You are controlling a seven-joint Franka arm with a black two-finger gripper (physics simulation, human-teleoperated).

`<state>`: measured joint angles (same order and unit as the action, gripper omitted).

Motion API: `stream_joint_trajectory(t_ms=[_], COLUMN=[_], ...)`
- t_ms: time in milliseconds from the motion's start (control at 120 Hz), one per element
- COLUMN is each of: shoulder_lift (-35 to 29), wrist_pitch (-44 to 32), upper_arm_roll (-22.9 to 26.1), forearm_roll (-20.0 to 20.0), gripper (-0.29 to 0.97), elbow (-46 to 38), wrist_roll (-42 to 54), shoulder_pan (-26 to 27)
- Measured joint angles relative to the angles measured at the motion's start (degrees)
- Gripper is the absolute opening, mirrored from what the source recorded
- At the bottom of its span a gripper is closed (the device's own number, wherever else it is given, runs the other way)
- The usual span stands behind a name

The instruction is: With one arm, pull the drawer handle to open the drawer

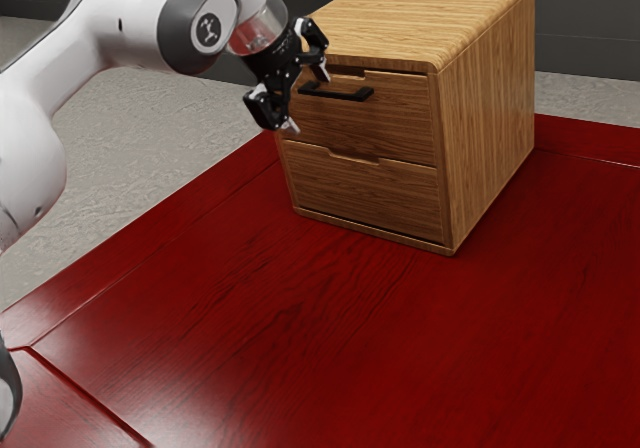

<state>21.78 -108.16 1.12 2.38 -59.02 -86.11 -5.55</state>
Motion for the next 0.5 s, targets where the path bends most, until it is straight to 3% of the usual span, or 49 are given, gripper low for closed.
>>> stream_joint_trajectory(t_ms=[500], shoulder_lift=[3.18], wrist_pitch=[-6.31], upper_arm_roll=[1.69], forearm_roll=[-0.07], gripper=[0.68], elbow=[1.66], wrist_roll=[1.78], shoulder_pan=[-2.01])
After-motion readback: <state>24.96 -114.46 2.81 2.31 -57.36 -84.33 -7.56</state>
